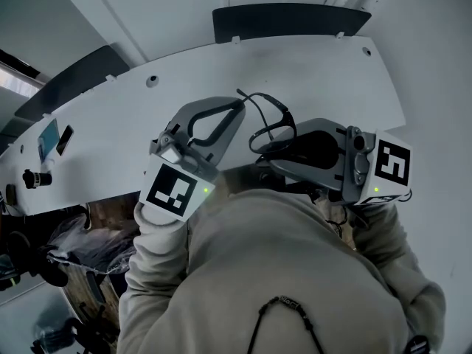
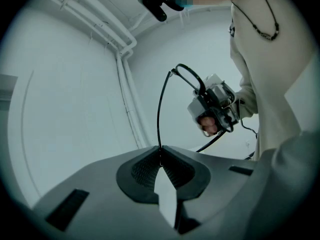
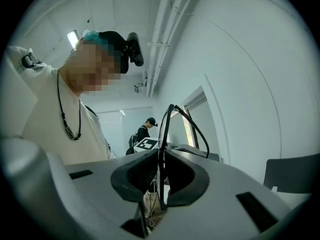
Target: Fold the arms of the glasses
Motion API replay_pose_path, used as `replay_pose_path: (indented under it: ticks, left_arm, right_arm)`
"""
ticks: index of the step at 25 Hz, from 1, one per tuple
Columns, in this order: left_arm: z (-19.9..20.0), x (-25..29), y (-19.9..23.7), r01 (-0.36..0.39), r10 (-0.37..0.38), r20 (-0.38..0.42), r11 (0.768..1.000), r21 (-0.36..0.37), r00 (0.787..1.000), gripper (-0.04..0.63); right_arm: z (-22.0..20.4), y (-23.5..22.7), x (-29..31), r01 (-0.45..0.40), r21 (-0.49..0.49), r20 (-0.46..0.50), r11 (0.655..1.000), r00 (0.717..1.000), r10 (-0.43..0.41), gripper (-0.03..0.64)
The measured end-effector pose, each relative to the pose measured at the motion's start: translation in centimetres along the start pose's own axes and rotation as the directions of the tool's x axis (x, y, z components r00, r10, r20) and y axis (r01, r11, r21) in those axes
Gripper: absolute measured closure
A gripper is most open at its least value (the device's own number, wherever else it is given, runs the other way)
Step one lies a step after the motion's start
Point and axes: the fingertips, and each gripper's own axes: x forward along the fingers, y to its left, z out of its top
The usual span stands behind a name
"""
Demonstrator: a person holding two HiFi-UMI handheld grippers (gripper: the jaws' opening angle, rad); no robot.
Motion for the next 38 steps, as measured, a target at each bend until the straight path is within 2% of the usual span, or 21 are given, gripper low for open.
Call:
replay_pose_path:
  ticks: [7, 14, 22, 25, 28, 32, 34, 38]
  left_arm:
    - [1.2, -0.8, -2.4, 0.07, -0.068, 0.046, 0.996, -0.053, 0.997, 0.575]
    - [1.6, -1.7, -3.4, 0.082, -0.078, 0.063, 0.994, -0.068, 0.995, 0.575]
    - [2.0, -2.8, -4.0, 0.079, -0.076, 0.079, 0.996, -0.037, 0.994, 0.575]
    - [2.1, -3.3, -4.3, 0.106, -0.103, 0.101, 0.994, -0.022, 0.989, 0.574]
    - [2.2, -4.4, -4.8, 0.182, -0.176, 0.152, 0.983, -0.023, 0.973, 0.573]
    - [3.0, -5.9, -5.6, 0.286, -0.264, 0.257, 0.957, -0.052, 0.93, 0.565]
    - [3.4, -6.4, -5.6, 0.303, -0.277, 0.287, 0.952, -0.048, 0.917, 0.561]
    - [3.4, -6.7, -5.7, 0.313, -0.282, 0.304, 0.948, -0.059, 0.91, 0.561]
  right_arm:
    - [1.3, -0.4, -0.2, 0.055, -0.029, 0.054, 0.998, 0.997, -0.053, 0.557]
    - [1.6, -0.6, 0.5, 0.066, -0.049, 0.067, 0.997, 0.996, -0.062, 0.558]
    - [1.8, -0.5, 0.9, 0.078, -0.075, 0.07, 0.994, 0.995, -0.073, 0.558]
    - [1.9, -0.3, 1.1, 0.069, -0.062, 0.076, 0.996, 0.995, -0.064, 0.558]
    - [2.2, 0.0, 1.5, 0.031, -0.022, 0.088, 0.999, 0.996, -0.029, 0.558]
    - [2.6, 0.7, 1.5, -0.015, 0.009, 0.098, 1.0, 0.995, 0.014, 0.558]
    - [2.7, 0.8, 1.7, -0.022, 0.011, 0.099, 1.0, 0.995, 0.021, 0.558]
    - [2.6, 1.0, 2.0, -0.029, 0.01, 0.092, 1.0, 0.995, 0.028, 0.558]
